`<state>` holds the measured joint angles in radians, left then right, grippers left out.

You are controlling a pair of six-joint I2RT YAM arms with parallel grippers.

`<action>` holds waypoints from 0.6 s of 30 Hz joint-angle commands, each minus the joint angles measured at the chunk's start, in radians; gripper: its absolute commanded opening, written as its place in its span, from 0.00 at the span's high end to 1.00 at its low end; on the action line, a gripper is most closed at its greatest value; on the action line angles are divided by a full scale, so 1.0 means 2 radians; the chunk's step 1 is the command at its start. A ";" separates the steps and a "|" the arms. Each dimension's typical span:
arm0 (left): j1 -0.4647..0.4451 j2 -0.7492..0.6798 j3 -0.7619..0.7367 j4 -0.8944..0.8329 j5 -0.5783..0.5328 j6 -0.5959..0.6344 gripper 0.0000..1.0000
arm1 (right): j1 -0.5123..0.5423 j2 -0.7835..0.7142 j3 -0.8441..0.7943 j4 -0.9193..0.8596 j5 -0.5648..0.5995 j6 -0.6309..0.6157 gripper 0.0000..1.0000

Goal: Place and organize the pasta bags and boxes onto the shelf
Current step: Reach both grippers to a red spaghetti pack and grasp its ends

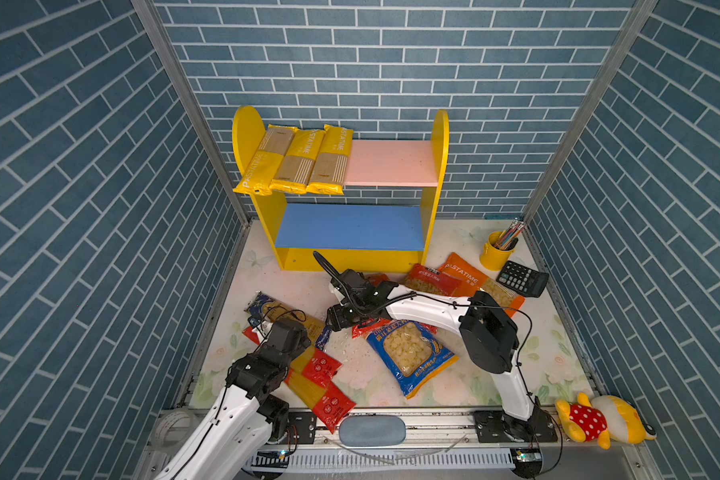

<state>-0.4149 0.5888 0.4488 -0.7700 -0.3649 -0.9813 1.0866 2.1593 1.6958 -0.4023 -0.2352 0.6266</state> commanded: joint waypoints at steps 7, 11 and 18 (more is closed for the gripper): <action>0.045 0.009 -0.010 -0.013 0.051 -0.015 0.00 | 0.003 0.102 0.130 -0.075 -0.032 -0.037 0.34; 0.064 0.010 -0.040 0.039 0.103 -0.020 0.02 | 0.003 0.132 0.153 -0.080 -0.056 -0.037 0.37; 0.069 0.013 -0.059 0.070 0.114 -0.019 0.10 | 0.007 0.142 0.160 -0.072 -0.101 -0.037 0.59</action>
<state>-0.2874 0.6151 0.3561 -0.6804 -0.1738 -1.0176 1.0874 2.4199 1.9869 -0.5117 -0.3714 0.5755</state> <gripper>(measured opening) 0.908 0.429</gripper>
